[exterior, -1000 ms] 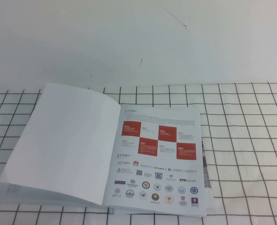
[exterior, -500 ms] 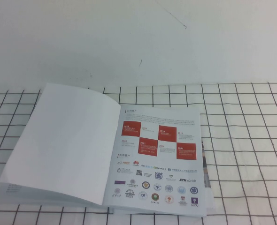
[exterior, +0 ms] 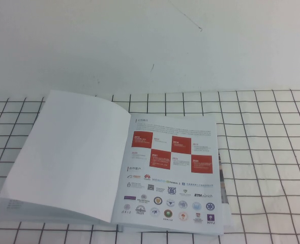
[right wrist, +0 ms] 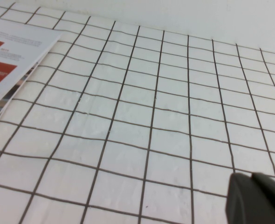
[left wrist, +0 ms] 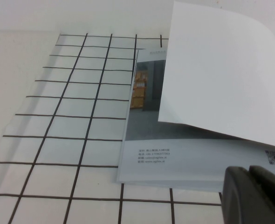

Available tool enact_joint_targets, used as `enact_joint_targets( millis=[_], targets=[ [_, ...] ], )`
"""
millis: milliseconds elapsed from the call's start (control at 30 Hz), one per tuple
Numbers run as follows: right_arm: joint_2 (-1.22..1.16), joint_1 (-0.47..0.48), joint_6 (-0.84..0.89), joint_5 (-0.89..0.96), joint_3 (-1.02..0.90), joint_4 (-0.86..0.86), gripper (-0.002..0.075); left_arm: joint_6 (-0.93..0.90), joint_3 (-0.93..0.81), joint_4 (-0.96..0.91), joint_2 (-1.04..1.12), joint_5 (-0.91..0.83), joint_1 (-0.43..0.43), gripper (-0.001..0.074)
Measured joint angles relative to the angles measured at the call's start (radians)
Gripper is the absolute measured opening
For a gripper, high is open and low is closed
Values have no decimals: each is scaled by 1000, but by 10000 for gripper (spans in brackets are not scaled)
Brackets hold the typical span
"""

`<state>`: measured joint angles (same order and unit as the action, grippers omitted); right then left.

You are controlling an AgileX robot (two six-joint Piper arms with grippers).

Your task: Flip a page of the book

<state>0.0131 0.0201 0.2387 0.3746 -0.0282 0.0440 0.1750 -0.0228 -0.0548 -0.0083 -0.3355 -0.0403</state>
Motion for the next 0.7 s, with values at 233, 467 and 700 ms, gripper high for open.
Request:
enact_joint_targets(
  millis=[233, 467, 700],
  targets=[
    [0, 0, 0, 0, 0, 0, 0, 0, 0, -7, 0, 0, 0, -2],
    [0, 0, 0, 0, 0, 0, 0, 0, 0, -10, 0, 0, 0, -2],
    [0, 0, 0, -25, 0, 0, 0, 0, -4, -10, 0, 50, 0, -2]
  ],
)
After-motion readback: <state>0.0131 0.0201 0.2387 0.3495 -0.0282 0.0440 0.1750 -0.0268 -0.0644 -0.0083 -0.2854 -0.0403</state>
